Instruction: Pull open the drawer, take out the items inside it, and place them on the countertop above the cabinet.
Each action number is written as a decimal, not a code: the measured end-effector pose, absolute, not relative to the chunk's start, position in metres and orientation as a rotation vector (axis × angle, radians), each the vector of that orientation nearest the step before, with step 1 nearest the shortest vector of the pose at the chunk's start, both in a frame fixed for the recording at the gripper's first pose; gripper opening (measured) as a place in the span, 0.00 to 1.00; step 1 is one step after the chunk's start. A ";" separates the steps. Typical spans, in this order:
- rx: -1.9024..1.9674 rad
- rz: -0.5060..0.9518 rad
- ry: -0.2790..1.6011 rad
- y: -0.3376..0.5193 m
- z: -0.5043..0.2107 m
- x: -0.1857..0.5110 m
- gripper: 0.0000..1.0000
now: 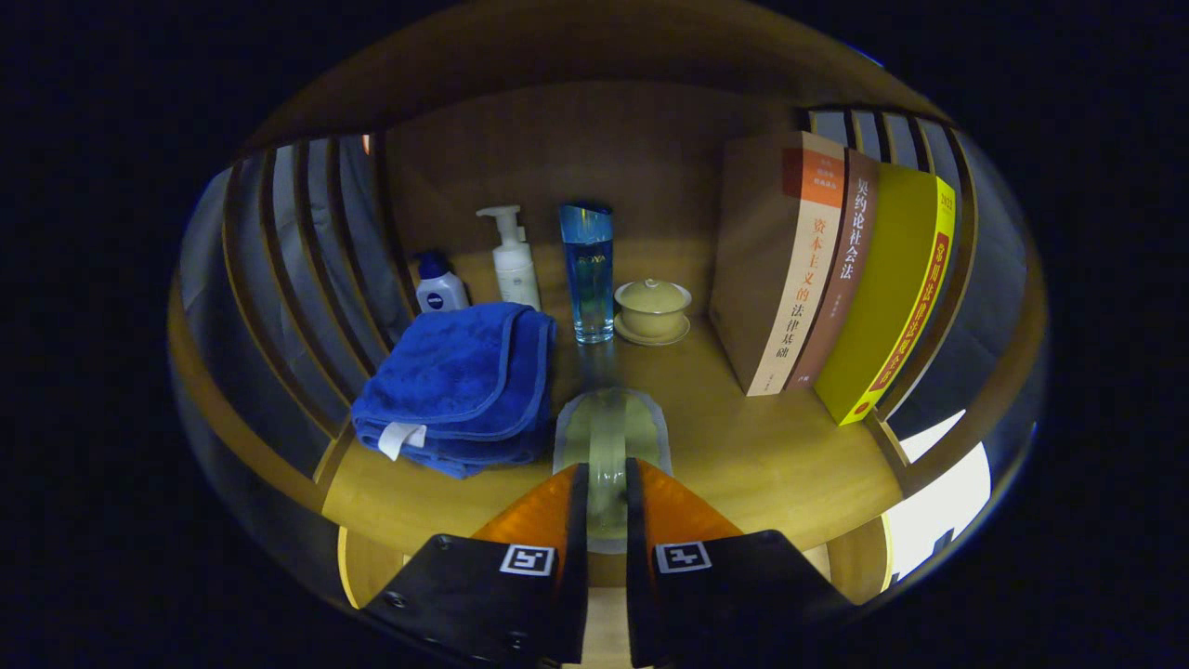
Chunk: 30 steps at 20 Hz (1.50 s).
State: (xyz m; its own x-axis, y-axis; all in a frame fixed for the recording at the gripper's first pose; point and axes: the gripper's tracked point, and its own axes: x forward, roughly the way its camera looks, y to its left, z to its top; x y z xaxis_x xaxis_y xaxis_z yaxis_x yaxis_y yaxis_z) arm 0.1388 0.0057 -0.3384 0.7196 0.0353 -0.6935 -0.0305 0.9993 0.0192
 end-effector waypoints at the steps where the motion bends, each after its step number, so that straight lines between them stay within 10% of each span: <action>1: 0.013 0.031 0.768 0.005 -0.340 0.139 0.28; 6: -0.009 0.030 0.719 0.003 -0.333 0.135 0.41; 11: -0.004 0.027 0.618 0.005 -0.305 0.121 0.88; 14: -0.018 0.015 0.530 0.002 -0.280 0.103 0.99; 30: -0.097 0.007 0.306 0.000 -0.245 -0.082 0.99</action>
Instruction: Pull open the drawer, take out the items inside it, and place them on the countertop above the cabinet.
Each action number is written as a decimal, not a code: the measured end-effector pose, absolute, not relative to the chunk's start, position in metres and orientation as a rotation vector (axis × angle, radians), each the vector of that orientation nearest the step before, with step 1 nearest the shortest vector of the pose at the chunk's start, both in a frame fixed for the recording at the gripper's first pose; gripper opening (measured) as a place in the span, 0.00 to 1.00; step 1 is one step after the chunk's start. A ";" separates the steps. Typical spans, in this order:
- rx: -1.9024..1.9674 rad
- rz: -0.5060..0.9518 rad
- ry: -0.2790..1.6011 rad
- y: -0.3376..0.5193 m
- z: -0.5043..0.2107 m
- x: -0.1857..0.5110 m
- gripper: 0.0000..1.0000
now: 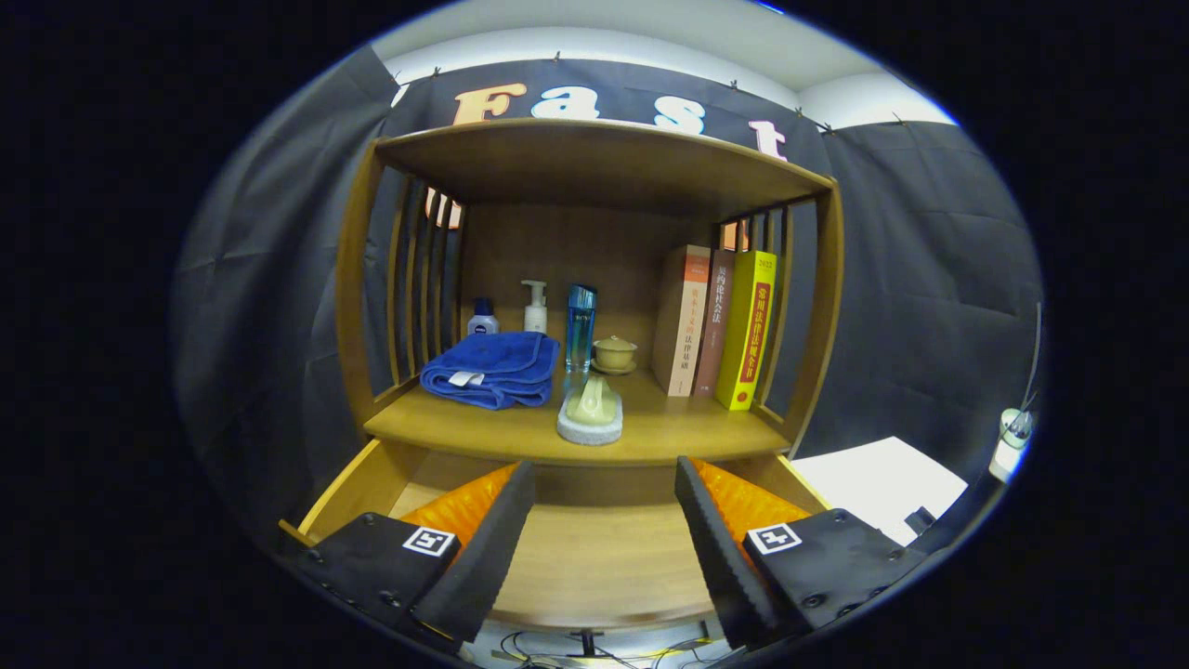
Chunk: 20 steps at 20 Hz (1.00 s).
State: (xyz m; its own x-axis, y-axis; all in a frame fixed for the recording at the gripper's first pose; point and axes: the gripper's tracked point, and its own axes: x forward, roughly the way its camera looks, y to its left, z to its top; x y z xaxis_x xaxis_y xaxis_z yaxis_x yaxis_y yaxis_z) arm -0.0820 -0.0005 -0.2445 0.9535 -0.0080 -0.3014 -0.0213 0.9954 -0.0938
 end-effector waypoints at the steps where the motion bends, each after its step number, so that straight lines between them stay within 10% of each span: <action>1: -0.080 0.006 0.306 -0.002 -0.246 -0.092 0.99; 20: 0.006 0.047 0.446 0.002 -0.342 -0.195 0.99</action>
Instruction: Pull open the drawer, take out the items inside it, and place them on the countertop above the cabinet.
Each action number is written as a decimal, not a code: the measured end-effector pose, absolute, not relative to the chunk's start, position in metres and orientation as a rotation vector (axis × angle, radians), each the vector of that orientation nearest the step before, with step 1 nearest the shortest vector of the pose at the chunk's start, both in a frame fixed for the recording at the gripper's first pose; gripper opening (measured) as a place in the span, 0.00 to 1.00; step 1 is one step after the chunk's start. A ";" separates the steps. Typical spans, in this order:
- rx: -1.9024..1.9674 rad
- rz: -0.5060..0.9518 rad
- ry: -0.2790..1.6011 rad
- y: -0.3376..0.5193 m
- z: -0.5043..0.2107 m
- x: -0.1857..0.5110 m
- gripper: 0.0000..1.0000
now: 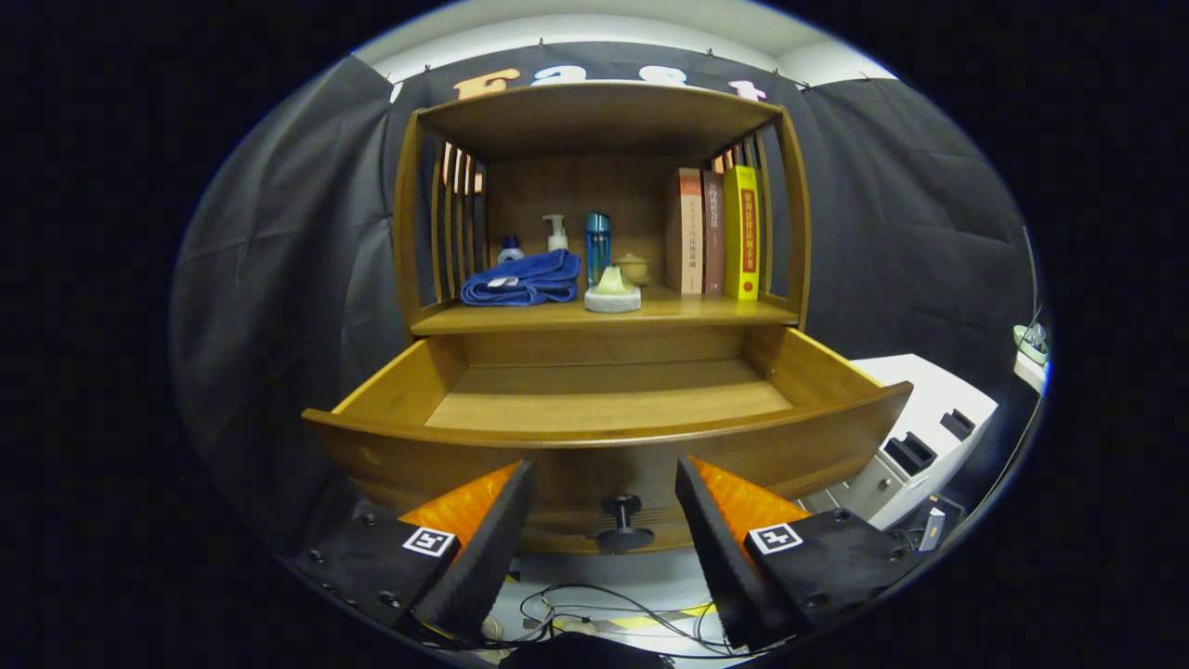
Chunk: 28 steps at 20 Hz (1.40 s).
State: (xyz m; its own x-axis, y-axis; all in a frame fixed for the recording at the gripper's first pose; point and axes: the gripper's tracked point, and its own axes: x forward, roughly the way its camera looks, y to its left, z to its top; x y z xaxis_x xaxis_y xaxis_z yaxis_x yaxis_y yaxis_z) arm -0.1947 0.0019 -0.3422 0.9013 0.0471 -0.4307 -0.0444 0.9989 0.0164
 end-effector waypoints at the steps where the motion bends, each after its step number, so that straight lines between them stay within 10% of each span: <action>1: 0.015 0.045 0.444 0.002 -0.345 -0.193 0.99; 28: 0.025 0.045 0.464 0.020 -0.373 -0.143 0.98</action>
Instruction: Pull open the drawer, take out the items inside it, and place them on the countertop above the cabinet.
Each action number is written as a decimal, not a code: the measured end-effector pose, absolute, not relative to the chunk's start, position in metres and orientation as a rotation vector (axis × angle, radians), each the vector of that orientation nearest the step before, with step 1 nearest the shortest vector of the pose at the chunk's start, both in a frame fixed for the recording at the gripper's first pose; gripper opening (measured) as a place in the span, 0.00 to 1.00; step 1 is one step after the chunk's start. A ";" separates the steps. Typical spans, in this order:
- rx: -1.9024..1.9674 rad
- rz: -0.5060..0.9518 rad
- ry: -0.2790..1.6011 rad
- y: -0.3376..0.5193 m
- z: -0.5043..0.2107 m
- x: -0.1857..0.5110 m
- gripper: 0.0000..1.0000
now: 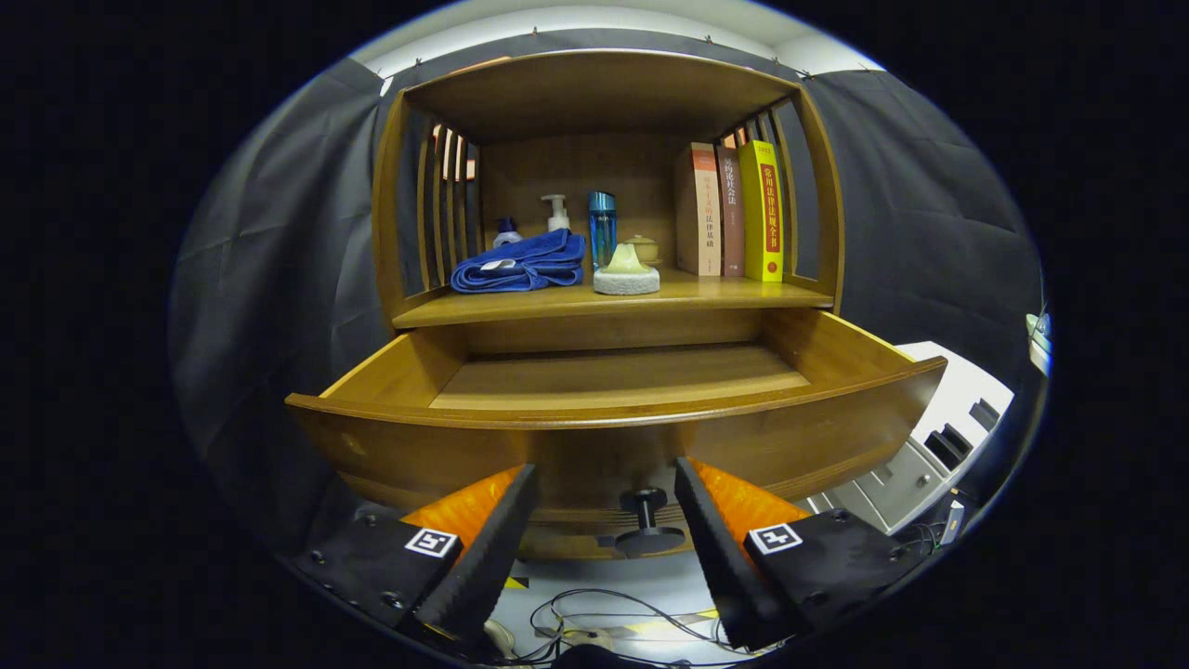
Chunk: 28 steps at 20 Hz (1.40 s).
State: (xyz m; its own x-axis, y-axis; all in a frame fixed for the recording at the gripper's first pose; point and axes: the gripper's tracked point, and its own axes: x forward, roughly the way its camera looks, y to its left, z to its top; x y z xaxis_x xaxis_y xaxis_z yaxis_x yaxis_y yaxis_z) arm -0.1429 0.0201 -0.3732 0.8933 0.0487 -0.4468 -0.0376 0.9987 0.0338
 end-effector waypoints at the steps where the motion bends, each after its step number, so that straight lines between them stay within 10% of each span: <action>1: 0.025 0.045 0.464 0.021 -0.374 -0.136 0.98; 28: 0.001 0.057 0.475 0.035 -0.418 0.008 0.98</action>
